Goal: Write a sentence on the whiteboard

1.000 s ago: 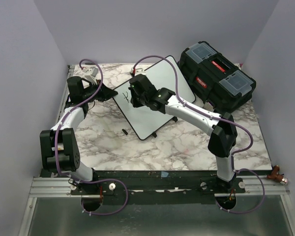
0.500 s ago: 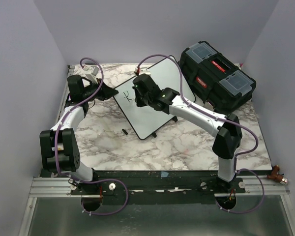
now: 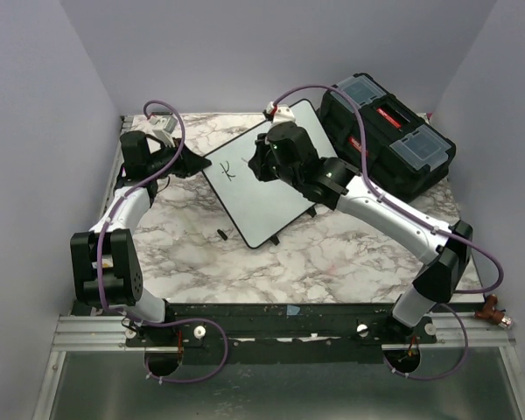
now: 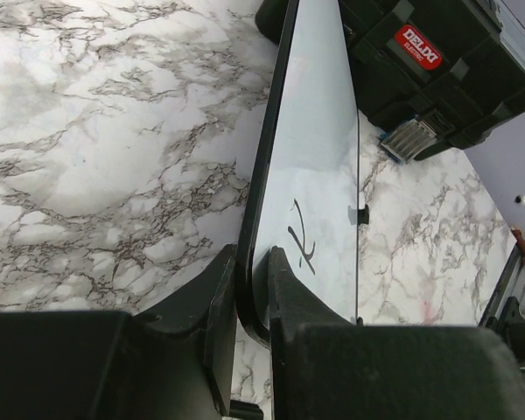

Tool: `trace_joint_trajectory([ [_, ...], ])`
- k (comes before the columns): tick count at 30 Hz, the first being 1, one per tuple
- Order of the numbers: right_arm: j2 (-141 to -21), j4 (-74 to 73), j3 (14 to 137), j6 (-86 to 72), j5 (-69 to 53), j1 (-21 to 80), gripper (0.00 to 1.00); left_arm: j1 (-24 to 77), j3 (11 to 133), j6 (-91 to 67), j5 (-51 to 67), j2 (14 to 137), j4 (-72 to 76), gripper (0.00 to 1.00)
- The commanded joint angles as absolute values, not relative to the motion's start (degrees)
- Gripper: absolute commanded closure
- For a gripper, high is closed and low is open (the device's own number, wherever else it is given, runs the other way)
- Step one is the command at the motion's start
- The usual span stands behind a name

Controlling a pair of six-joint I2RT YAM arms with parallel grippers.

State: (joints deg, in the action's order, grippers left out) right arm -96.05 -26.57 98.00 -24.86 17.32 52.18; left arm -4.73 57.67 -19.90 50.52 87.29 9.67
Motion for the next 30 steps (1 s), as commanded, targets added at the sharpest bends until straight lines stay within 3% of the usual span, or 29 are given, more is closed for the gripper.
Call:
trace_joint_trajectory([
  [1, -94.1, -24.5, 93.3, -24.3, 18.7, 52.3, 0.99, -3.6, 59.5, -12.5, 49.0, 85.8, 7.0, 1.00],
  [22, -87.4, -19.9, 84.2, -23.0, 20.2, 51.2, 0.99, -3.4, 65.7, -3.0, 47.0, 85.5, -11.6, 1.00],
  [30, -88.2, -17.1, 82.8, -22.1, 17.1, 51.2, 0.99, -3.4, 63.6, -2.4, 44.7, 84.4, -10.5, 1.00],
])
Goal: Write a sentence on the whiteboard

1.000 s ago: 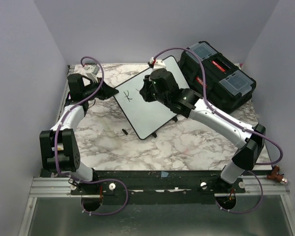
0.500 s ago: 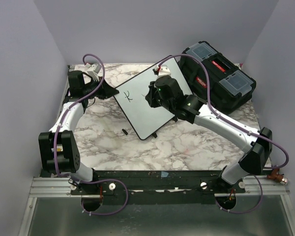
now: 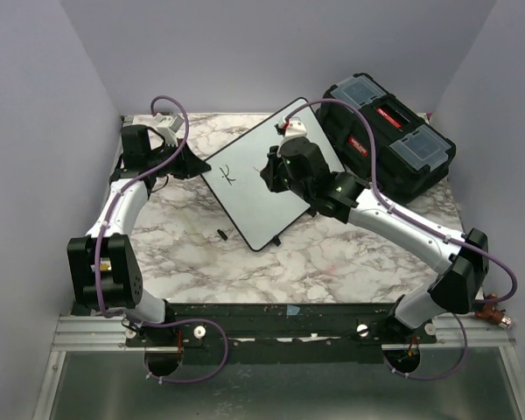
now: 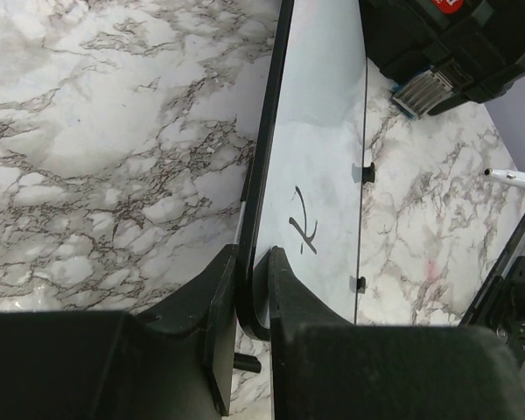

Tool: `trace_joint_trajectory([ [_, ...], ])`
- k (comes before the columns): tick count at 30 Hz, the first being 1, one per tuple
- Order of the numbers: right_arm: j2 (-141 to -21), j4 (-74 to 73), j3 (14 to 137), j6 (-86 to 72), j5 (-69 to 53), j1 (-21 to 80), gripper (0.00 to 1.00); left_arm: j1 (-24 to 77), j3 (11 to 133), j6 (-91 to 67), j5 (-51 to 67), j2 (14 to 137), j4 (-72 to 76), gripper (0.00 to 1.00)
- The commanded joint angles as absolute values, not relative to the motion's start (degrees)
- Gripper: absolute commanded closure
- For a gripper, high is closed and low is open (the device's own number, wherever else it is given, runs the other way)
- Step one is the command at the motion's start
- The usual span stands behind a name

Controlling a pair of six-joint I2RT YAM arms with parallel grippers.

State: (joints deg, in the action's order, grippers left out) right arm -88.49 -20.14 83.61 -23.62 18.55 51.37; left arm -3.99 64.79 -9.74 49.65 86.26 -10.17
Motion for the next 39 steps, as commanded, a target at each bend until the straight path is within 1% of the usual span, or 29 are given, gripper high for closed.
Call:
trace_joint_trajectory([
  [1, -88.9, -17.4, 83.4, -21.8, 16.9, 51.2, 0.99, -3.4, 63.2, -2.1, 44.5, 84.1, -10.5, 1.00],
  [13, -99.4, -19.3, 93.0, -21.5, 14.1, 50.8, 0.99, -2.0, 62.5, 1.3, 40.0, 81.3, -12.8, 1.00],
  [22, -103.4, -20.1, 97.7, -20.4, 13.2, 50.6, 0.99, -2.0, 62.7, 2.1, 39.5, 81.0, -13.3, 1.00],
  [39, -106.8, -20.8, 98.6, -21.0, 12.9, 50.1, 0.99, -1.9, 63.5, 2.8, 39.9, 80.9, -14.0, 1.00],
])
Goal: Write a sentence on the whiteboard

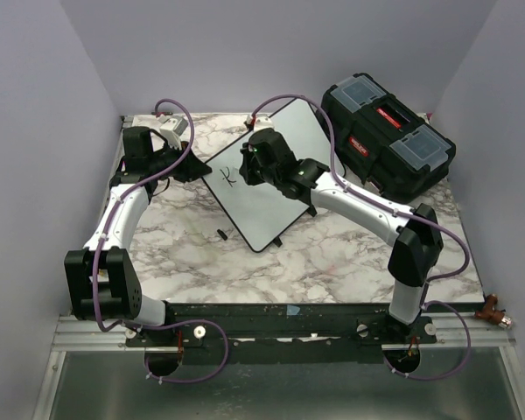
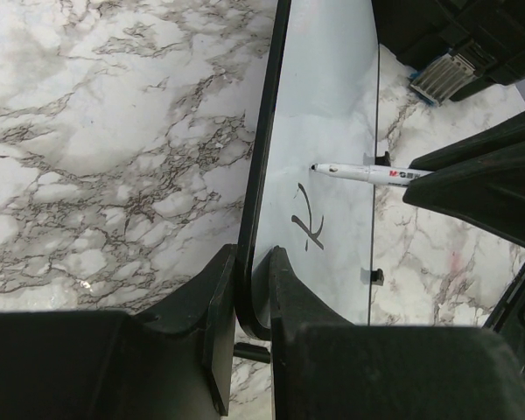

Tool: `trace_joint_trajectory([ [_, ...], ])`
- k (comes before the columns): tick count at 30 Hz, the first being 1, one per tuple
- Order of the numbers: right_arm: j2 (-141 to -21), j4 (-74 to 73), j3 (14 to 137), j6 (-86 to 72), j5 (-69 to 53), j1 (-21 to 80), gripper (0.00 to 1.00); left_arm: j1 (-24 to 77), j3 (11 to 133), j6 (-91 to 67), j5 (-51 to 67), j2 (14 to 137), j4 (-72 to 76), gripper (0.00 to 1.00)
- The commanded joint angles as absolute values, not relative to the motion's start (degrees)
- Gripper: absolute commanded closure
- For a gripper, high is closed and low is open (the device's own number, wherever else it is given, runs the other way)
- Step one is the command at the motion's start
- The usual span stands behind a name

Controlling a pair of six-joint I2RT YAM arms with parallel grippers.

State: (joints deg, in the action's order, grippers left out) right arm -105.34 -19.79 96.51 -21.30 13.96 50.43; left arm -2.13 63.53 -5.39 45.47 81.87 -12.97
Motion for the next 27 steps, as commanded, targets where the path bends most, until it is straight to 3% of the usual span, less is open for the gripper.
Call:
trace_joint_trajectory([
  [1, -107.1, -20.8, 98.6, -20.9, 12.9, 50.1, 0.99, -2.0, 63.6, 2.8, 39.7, 80.9, -14.0, 1.00],
  [27, -100.9, -21.7, 90.3, -22.8, 10.7, 50.1, 0.99, -1.9, 65.1, 3.0, 39.6, 81.2, -15.5, 1.00],
])
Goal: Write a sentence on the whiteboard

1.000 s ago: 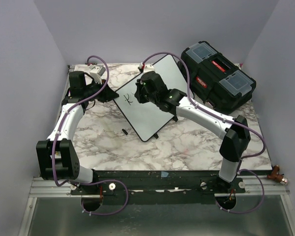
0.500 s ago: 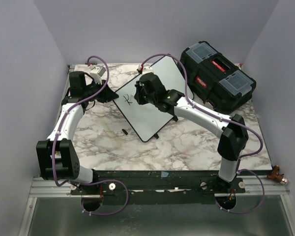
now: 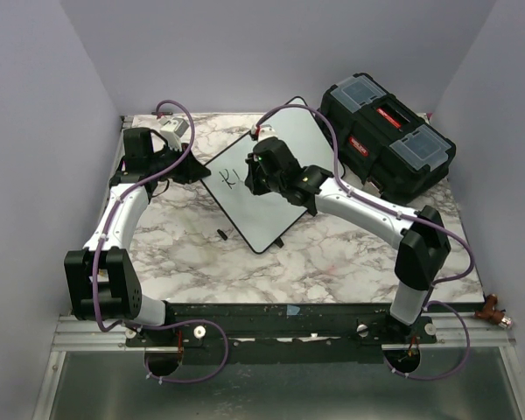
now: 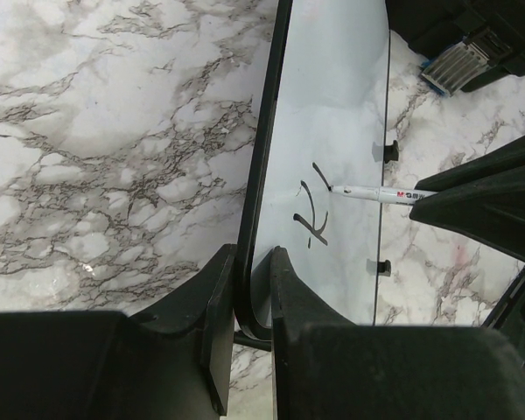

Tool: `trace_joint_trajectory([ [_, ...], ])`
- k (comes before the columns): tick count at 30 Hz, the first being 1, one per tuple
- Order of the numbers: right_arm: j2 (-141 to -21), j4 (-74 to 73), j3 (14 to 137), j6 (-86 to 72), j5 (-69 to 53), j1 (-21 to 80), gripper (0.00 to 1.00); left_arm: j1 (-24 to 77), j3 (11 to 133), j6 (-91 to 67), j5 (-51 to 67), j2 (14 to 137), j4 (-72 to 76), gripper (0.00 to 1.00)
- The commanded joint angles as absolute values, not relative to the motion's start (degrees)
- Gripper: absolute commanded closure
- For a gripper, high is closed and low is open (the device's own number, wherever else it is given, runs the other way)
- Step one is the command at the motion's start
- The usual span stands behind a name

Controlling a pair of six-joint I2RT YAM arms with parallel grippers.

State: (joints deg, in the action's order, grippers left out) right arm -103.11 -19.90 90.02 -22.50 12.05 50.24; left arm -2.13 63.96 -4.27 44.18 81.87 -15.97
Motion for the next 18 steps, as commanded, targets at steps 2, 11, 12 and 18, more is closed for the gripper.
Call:
trace_joint_trajectory([
  [2, -100.7, -22.0, 91.6, -22.6, 10.8, 50.1, 0.99, -1.9, 65.2, 3.1, 39.6, 81.1, -15.5, 1.00],
  [11, -102.8, -21.6, 98.1, -22.6, 13.4, 50.1, 0.99, -1.9, 65.4, 3.3, 40.2, 81.1, -15.6, 1.00],
  [12, -103.3, -21.6, 98.8, -22.6, 13.7, 50.1, 0.99, -1.9, 65.5, 3.3, 40.4, 81.1, -15.6, 1.00],
  [18, -107.4, -21.5, 102.1, -22.8, 13.4, 50.0, 0.99, -1.9, 65.7, 3.3, 41.1, 81.3, -15.8, 1.00],
])
